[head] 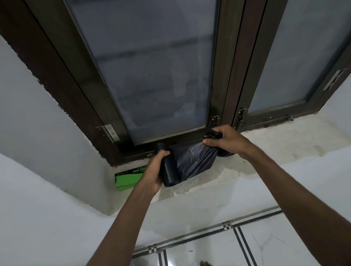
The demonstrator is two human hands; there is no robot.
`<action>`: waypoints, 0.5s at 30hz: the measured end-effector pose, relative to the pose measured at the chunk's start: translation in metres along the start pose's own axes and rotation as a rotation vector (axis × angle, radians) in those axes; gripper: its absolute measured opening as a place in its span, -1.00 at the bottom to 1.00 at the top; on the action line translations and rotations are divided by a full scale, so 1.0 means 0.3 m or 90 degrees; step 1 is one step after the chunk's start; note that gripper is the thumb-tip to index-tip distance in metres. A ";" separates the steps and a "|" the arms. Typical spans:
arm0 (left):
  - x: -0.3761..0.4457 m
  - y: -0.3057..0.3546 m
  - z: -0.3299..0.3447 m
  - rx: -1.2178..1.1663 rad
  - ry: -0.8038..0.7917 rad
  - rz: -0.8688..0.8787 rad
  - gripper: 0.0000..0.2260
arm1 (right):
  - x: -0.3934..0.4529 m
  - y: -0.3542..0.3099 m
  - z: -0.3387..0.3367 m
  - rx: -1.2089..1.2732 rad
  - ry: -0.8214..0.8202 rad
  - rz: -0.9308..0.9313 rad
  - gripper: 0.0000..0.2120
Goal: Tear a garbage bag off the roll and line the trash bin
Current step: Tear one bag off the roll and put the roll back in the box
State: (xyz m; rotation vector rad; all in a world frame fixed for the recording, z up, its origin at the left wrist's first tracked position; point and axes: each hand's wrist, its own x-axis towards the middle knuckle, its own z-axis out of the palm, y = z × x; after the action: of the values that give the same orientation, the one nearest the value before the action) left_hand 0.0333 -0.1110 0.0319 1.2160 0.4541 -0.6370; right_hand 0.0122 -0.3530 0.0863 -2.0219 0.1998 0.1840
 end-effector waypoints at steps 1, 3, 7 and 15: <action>-0.001 0.001 -0.005 -0.006 -0.003 -0.006 -0.73 | 0.001 -0.001 -0.001 0.005 -0.006 -0.006 -0.85; -0.010 0.001 -0.009 -0.023 -0.002 -0.017 -0.76 | -0.001 -0.004 -0.004 0.004 -0.022 -0.018 -0.87; 0.003 -0.014 -0.030 -0.008 0.024 0.029 -0.57 | -0.009 -0.004 -0.011 0.038 -0.021 -0.013 -0.92; 0.000 -0.012 -0.068 0.043 0.053 0.037 -0.41 | 0.002 0.069 -0.053 0.105 0.009 -0.002 -0.84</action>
State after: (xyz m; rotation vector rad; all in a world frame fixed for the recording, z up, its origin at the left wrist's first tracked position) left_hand 0.0313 -0.0923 0.0234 1.3183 0.4685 -0.5569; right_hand 0.0090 -0.3763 0.0753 -1.8607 0.2129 0.1463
